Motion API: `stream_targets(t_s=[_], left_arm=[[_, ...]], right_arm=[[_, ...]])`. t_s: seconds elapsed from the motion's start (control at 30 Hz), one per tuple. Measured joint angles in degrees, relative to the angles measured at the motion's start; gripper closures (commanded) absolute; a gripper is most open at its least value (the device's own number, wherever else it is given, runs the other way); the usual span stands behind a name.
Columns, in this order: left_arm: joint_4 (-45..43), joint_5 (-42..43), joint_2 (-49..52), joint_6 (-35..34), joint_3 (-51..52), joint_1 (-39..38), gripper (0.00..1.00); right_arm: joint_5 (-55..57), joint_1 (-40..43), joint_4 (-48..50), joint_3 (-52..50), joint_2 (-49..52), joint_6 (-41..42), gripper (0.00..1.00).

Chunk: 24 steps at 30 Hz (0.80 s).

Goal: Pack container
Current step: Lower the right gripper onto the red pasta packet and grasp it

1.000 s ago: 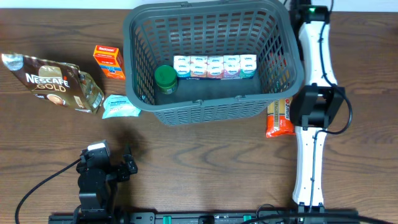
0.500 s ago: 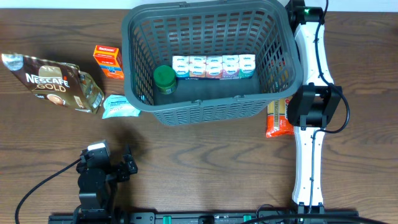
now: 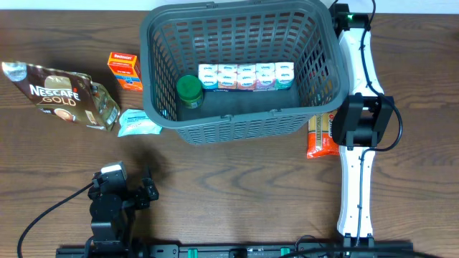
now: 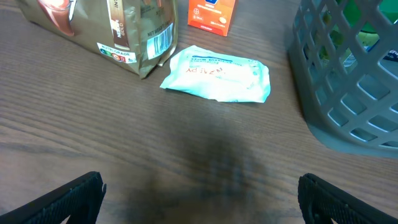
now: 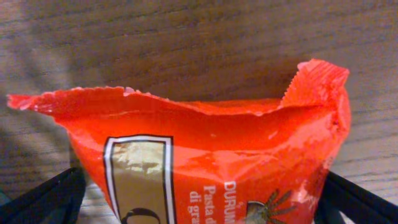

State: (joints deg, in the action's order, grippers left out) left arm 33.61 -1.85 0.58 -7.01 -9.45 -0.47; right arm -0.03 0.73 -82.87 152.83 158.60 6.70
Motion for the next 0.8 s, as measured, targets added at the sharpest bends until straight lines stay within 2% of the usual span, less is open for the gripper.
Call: stream_targets(t_s=[0.27,0.37,0.47,0.7,0.8], left_arm=[[0.0,0.0,0.0,0.0,0.0,0.0,0.01],[0.0,0.0,0.0,0.0,0.0,0.0,0.01],[0.0,0.0,0.0,0.0,0.0,0.0,0.01],[0.0,0.0,0.0,0.0,0.0,0.0,0.01],[0.0,0.0,0.0,0.0,0.0,0.0,0.02]], right_arm=[[-0.1,0.0,0.4,0.0,0.0,-0.2,0.51],[-0.1,0.0,0.3,-0.1,-0.1,0.3,0.71],[-0.2,0.0,0.1,-0.1,-0.1,-0.3,0.84],[-1.3,1.0,-0.3,-0.1,-0.6,-0.2,0.97],[-1.9,2.1,-0.2,-0.6,-1.1,-0.1,0.99]])
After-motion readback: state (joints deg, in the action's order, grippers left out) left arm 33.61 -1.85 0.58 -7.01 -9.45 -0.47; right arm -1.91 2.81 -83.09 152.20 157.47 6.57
